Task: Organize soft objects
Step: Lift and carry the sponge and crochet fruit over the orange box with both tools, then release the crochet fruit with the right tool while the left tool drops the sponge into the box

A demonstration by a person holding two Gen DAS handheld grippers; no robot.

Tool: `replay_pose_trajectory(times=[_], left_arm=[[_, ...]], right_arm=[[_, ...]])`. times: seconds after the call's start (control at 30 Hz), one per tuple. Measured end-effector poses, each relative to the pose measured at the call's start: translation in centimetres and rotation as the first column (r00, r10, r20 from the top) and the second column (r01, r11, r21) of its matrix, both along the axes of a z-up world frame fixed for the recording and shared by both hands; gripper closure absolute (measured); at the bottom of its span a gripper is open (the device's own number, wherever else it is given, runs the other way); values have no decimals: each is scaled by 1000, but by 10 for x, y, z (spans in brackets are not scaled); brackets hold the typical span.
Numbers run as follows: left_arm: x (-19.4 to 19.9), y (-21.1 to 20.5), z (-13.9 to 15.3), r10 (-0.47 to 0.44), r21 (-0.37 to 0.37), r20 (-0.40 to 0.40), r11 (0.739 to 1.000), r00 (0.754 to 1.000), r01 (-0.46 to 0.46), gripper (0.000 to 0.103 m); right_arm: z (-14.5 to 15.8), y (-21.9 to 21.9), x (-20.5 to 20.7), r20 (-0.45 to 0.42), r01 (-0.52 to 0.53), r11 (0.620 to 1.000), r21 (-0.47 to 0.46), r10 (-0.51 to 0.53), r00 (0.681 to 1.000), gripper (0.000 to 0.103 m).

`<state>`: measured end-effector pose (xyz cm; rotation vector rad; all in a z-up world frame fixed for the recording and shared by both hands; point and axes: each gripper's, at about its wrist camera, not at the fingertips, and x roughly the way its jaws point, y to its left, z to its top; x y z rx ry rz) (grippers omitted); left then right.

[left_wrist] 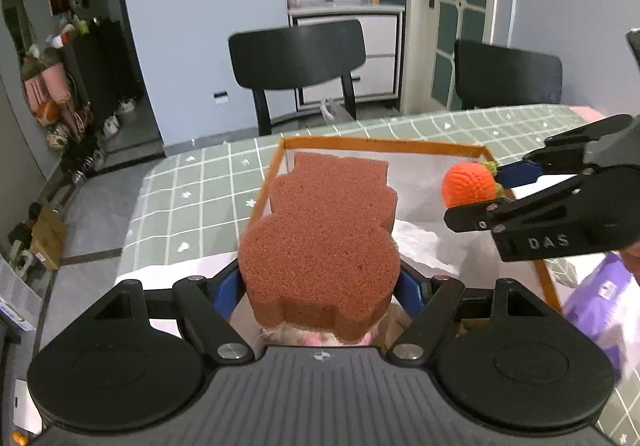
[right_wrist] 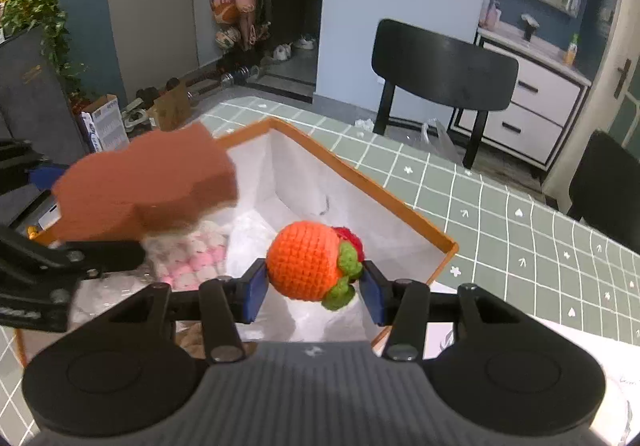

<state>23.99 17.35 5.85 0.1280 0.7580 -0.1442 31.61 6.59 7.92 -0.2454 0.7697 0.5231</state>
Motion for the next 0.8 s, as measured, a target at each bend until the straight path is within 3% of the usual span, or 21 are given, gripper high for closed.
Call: replay_pose_trajectory(times=[0.13,0.4,0.57,0.8], left_arm=[[18,-8,-8,-13,35,-25,999,1000,14,15],[50,-17,-25,-1,32,-103,999,995,4,15],[51,-15,-23,4,43,-89,999,996,0,14],[57,-24,-24,-19,116,-98,993,995,30,9]], right_arm=[[-10,-2,17,-40,24,1000,11,-23,999,53],[-26,3,45,-83,60,998,2,-60,995,56],[-32,12,55,-84,61,998,-25,-63,994,57],[-36,16,56,-72,61,997,-43,-64,995,56]])
